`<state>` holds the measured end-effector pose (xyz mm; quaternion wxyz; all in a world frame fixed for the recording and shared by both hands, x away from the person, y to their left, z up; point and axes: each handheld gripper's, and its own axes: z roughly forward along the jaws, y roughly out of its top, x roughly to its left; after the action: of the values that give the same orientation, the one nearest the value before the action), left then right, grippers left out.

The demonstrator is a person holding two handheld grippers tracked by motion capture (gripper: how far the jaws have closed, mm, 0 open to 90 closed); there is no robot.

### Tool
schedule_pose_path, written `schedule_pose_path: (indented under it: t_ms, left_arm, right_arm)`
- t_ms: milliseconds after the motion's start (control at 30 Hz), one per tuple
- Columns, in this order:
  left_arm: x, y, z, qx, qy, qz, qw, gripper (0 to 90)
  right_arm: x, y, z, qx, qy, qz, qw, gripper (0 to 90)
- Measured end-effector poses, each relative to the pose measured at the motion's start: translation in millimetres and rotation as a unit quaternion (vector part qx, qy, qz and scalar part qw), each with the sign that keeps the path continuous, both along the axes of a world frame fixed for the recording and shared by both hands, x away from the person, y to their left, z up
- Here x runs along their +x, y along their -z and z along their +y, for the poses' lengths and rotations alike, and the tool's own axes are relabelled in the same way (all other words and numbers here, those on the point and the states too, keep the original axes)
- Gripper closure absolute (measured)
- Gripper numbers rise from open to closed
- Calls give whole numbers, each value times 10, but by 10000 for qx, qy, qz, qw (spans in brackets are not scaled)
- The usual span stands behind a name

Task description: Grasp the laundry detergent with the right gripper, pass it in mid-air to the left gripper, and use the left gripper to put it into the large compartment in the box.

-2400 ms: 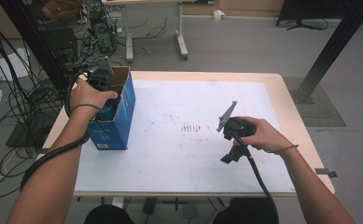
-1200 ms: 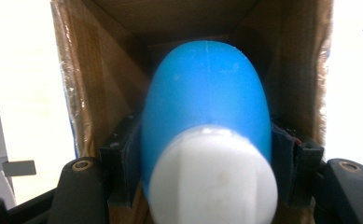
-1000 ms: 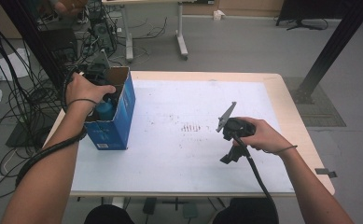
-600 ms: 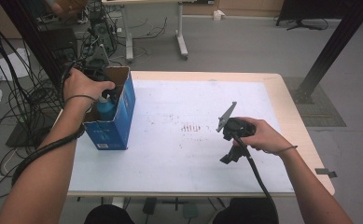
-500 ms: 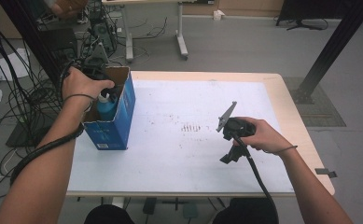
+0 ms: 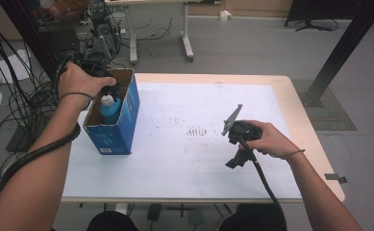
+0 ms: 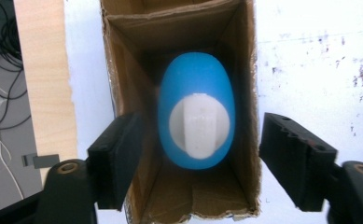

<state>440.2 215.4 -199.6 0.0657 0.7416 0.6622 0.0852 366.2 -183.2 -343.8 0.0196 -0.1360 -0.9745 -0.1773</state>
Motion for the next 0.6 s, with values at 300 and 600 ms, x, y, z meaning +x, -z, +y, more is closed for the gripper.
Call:
schedule_pose_path:
  t_ms: [300, 600]
  left_arm:
    - [-45, -127, -84, -67, 92, -94, 9999, 245]
    - [-76, -245, -151, -93, 134, -192, 9997, 130]
  right_arm:
    - [0, 2, 11, -5, -14, 0, 10000, 64]
    - [-5, -5, -2, -26, 20, 11, 10000, 64]
